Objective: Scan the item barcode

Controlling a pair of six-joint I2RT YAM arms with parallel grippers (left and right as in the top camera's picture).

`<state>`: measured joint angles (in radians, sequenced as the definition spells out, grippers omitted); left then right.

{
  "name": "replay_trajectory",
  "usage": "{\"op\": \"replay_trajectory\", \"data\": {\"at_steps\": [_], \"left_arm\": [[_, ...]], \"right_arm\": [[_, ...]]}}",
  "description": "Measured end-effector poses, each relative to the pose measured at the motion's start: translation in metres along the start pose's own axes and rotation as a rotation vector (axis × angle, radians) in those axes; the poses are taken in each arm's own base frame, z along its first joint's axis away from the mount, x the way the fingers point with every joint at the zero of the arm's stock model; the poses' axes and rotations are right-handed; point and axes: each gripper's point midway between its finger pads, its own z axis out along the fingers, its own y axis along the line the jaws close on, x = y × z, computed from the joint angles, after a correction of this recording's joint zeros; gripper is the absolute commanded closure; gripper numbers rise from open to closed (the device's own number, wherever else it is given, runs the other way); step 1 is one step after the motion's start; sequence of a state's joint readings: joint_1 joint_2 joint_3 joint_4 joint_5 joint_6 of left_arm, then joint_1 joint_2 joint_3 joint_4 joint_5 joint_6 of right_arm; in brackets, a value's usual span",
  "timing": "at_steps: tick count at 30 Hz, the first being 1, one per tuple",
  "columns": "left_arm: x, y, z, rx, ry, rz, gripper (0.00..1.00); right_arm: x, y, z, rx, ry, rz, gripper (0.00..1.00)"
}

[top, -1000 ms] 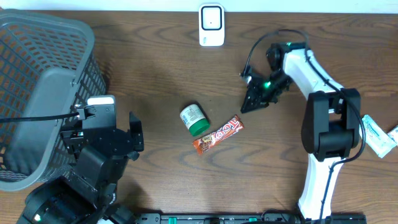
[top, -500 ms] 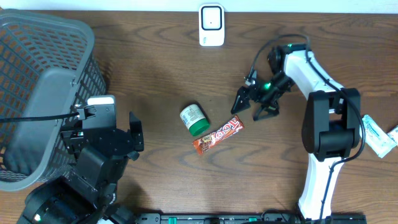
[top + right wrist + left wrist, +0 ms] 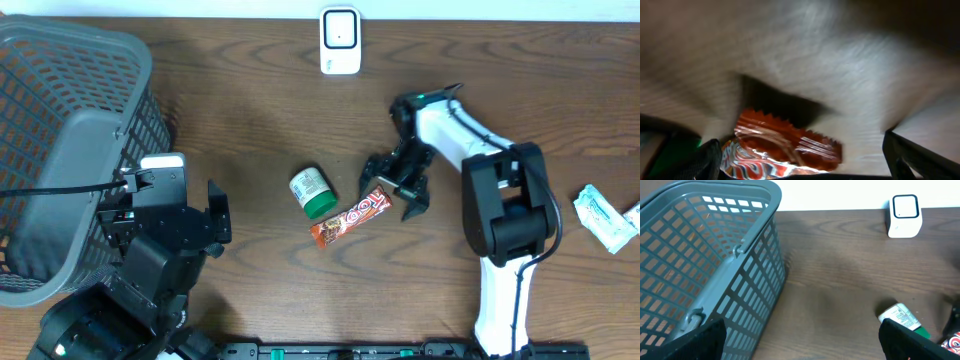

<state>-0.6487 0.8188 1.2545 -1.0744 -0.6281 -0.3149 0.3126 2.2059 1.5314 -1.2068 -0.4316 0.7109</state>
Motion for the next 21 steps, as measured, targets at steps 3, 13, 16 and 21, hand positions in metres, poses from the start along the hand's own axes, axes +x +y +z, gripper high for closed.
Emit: {"op": "replay_trajectory", "data": {"at_steps": [3,13,16,21], "left_arm": [[0.000,0.000,0.000,0.000,0.000,0.000,0.02],[0.000,0.000,0.000,0.000,0.000,0.000,0.02],[0.000,0.000,0.000,0.000,0.000,0.000,0.02],[0.000,0.000,0.000,0.000,0.000,0.000,0.02]], "right_arm": [[0.003,0.009,0.006,-0.020,-0.034,0.045,0.62],[0.003,0.027,0.010,-0.098,-0.081,0.094,0.99],[0.001,0.027,0.008,-0.102,-0.094,0.066,0.99],[-0.032,0.021,-0.018,-0.081,-0.284,-0.082,0.99]]}}
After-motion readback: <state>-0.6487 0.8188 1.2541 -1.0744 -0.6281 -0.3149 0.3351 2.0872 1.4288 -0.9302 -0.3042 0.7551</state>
